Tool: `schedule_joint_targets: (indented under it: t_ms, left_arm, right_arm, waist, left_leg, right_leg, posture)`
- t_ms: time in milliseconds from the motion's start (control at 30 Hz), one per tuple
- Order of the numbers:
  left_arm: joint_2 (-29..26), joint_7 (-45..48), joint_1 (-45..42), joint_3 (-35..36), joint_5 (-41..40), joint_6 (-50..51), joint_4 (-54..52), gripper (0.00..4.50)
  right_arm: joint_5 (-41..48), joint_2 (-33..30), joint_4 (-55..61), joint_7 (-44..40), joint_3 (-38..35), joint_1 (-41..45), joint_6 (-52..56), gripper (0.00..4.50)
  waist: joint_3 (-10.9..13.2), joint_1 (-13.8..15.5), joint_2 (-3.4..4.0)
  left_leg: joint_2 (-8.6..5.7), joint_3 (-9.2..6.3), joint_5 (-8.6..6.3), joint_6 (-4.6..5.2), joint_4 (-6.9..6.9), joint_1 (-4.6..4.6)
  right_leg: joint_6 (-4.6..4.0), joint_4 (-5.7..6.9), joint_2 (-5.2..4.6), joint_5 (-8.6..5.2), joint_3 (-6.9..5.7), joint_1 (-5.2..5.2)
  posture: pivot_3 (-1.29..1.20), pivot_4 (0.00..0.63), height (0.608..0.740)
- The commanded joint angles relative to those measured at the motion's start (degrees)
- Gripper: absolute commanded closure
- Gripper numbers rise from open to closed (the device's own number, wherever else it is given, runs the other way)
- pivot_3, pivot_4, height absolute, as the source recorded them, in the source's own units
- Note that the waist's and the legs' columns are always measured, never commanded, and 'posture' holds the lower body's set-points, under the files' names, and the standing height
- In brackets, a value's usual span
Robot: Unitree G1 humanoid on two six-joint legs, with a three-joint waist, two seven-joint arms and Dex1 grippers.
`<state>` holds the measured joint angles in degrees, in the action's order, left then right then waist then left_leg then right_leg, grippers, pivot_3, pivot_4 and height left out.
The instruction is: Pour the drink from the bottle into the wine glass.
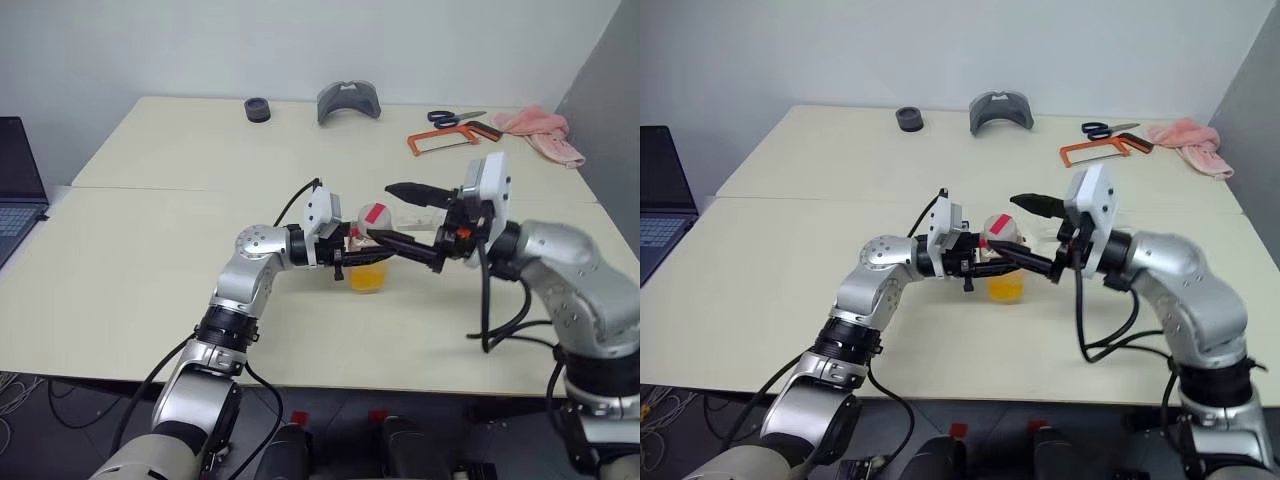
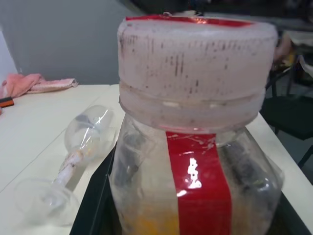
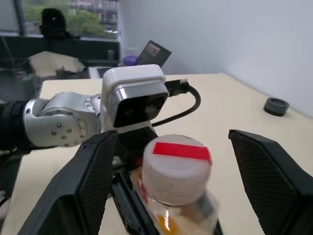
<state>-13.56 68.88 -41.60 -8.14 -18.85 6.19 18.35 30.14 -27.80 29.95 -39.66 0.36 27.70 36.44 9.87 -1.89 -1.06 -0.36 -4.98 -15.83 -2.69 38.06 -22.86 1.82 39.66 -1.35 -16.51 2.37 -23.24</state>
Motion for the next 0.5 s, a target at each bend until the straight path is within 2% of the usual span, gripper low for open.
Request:
schedule_joint_targets:
  t_ms: [33,233,500]
  left_arm:
    - [0.4,-0.1,-0.4,0.3,-1.4,0.2,-2.8,2.82]
    - [0.7,0.4,-0.6,0.0,-1.2,0.2,-2.6,2.82]
    - [0.8,0.0,-0.6,0.1,-0.9,-0.2,-2.3,2.84]
  right_arm:
    - [-4.4,4.1,3.7,8.1,2.5,-0.8,-2.1,0.62]
    - [-7.4,4.5,2.2,10.3,2.5,-0.8,-3.0,0.62]
    - [-5.5,1.8,2.7,10.4,-1.6,-2.6,-1.6,0.62]
  waist:
    - [0.0,-0.1,0.00]
    - [0.0,0.0,0.00]
    - [0.0,0.0,0.00]
  left_leg:
    - [-0.01,0.03,0.00,0.00,0.00,0.02]
    - [-0.04,0.02,0.01,-0.01,0.01,0.04]
    - [-0.05,0.03,-0.01,0.01,0.00,0.04]
  right_leg:
    - [0.00,0.00,0.04,0.00,0.02,0.00]
    - [0.00,0.03,0.06,0.00,0.01,0.00]
    - [0.00,0.02,0.08,0.00,0.01,0.00]
  posture:
    - [0.00,0.150,0.740]
    - [0.00,0.150,0.740]
    - [0.00,0.150,0.740]
